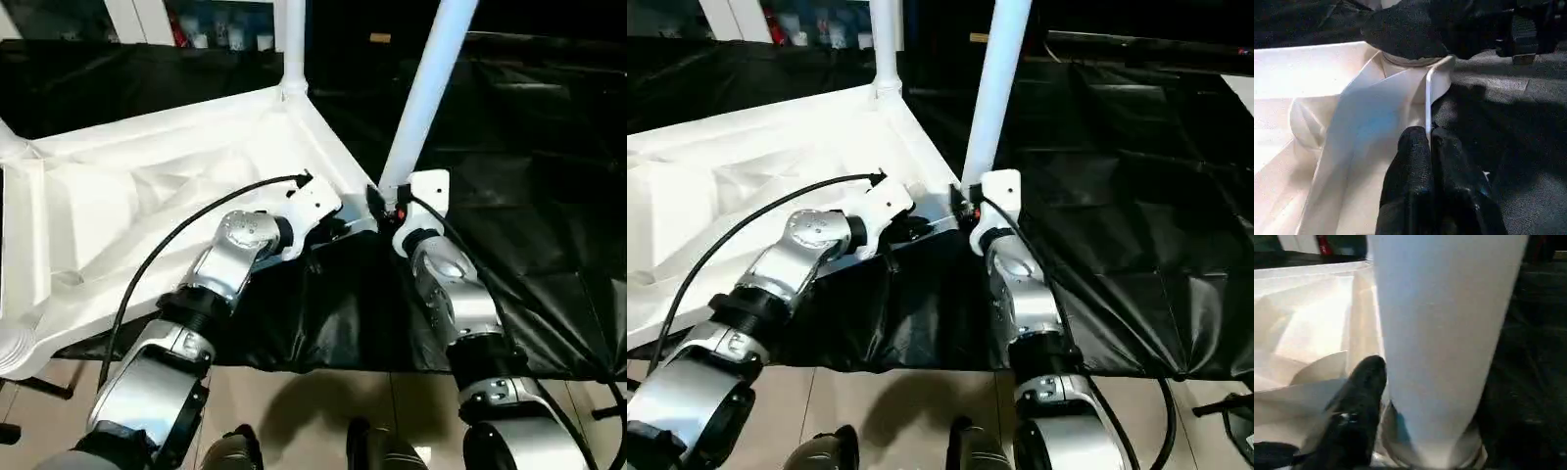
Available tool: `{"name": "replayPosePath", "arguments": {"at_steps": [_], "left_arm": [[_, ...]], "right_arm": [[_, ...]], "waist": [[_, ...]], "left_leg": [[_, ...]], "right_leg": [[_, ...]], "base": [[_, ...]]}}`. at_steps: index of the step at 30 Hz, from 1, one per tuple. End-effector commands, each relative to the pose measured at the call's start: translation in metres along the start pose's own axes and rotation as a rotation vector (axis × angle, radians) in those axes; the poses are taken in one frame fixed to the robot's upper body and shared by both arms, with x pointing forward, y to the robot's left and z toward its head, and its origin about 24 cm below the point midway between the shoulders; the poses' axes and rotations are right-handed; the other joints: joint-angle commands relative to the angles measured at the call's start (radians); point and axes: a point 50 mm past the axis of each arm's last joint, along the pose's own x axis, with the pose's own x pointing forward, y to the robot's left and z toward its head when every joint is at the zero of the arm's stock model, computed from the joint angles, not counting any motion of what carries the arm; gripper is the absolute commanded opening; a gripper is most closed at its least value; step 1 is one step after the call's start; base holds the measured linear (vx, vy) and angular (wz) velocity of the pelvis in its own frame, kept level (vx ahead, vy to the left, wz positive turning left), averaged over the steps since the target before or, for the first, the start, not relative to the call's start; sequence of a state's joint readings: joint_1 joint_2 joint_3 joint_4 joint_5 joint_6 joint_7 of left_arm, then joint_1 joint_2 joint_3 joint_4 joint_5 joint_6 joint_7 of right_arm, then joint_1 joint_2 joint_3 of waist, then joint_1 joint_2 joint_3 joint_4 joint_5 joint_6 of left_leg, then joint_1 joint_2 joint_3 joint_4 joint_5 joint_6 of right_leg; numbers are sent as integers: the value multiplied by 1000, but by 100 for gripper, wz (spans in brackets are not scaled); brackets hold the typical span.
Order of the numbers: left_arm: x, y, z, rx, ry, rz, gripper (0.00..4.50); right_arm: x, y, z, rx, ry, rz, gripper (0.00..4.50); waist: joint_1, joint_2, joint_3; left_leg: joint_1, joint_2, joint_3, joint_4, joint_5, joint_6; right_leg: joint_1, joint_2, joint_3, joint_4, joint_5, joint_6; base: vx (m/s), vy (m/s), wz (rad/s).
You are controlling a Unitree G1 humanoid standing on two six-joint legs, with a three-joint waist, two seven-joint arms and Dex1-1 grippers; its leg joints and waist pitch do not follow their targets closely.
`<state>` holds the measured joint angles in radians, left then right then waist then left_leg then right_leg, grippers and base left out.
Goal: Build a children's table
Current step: Rotate leg to tighten
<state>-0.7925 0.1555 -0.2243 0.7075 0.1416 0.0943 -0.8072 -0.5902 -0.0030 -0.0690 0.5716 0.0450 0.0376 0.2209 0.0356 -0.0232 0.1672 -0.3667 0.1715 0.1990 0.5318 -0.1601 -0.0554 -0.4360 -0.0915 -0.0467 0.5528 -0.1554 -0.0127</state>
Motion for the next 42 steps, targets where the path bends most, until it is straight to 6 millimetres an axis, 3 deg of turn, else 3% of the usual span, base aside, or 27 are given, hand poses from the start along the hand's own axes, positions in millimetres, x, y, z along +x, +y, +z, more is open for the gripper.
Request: {"name": "replayPosePath", "arguments": {"at_steps": [1, 3, 5, 8, 9, 11, 17, 20, 21, 23, 27, 35, 42], "left_arm": [[10, -21, -2, 17, -25, -122, 0], [6, -21, -5, 29, -26, -149, 0], [-1, -22, -9, 35, -27, -195, 0], [-8, -22, -13, 37, -24, -242, 0], [-15, -21, -16, 43, -33, -287, 0], [-20, -21, -18, 46, -36, -319, 0], [-31, -20, -21, 59, -39, -389, 0], [-35, -19, -22, 61, -41, -413, 0], [-39, -19, -23, 64, -37, -434, 0], [-40, -18, -24, 66, -34, -441, 0], [-47, -16, -28, 62, -20, -471, 0], [-54, -15, -31, 56, 1, -517, 0], [-55, -15, -33, 43, 14, -529, 0]], "right_arm": [[-2, 43, -24, -17, 111, 233, 308], [-2, 36, -22, -48, 107, 241, 318], [-4, 21, -20, -79, 112, 258, 324], [-6, 5, -16, -103, 119, 286, 324], [-10, -9, -12, -119, 139, 346, 324], [-14, -20, -9, -149, 162, 402, 324], [-27, -29, 5, -188, 136, 621, 324], [-34, -31, 10, -183, 129, 719, 324], [-40, -32, 12, -190, 130, 794, 298], [-43, -34, 13, -190, 133, 830, 298], [-53, -37, 15, -201, 146, 935, 253], [-61, -39, 15, -230, 188, 1024, 205], [-66, -35, 7, -217, 225, 1072, 199]], "waist": [[9, -1, -48], [6, -4, -49], [7, -5, -46], [12, -2, -53], [14, -1, -58], [13, 2, -63], [17, 4, -70], [20, 2, -66], [28, 2, -63], [30, 3, -60], [34, 4, -56], [41, 6, -57], [50, 4, -58]], "left_leg": [[10, 48, -33, -75, -381, 47], [0, 48, -32, -74, -335, 57], [3, 47, -30, -72, -334, 61], [8, 51, -24, -66, -291, 77], [14, 51, -16, -57, -239, 101], [-1, 50, -15, -51, -169, 134], [-1, 53, -8, -32, -46, 208], [-1, 53, -6, -30, -59, 226], [-1, 56, -7, -32, -88, 218], [1, 58, -8, -35, -110, 205], [4, 60, -10, -42, -180, 146], [3, 58, -9, -39, -150, 153], [3, 58, -9, -39, -153, 146]], "right_leg": [[36, -63, 41, -86, -523, -120], [44, -62, 41, -77, -475, -137], [40, -64, 43, -81, -500, -138], [41, -64, 47, -72, -433, -166], [40, -55, 46, -60, -303, -214], [57, -54, 41, -40, -170, -260], [64, -46, 37, -10, 46, -329], [63, -49, 36, -12, 23, -333], [62, -52, 36, -18, -46, -320], [59, -54, 37, -24, -96, -312], [53, -55, 40, -34, -222, -281], [53, -55, 40, -30, -176, -288], [53, -55, 41, -30, -186, -283]], "base": [[0, 0, 0], [0, 0, 0], [0, 0, 0], [19, -9, 4], [62, -21, 13], [61, -15, 8], [30, 2, -1], [0, 0, 0], [0, 0, 0], [0, 0, 0], [0, 0, 0], [0, 0, 0], [0, 0, 0]]}}
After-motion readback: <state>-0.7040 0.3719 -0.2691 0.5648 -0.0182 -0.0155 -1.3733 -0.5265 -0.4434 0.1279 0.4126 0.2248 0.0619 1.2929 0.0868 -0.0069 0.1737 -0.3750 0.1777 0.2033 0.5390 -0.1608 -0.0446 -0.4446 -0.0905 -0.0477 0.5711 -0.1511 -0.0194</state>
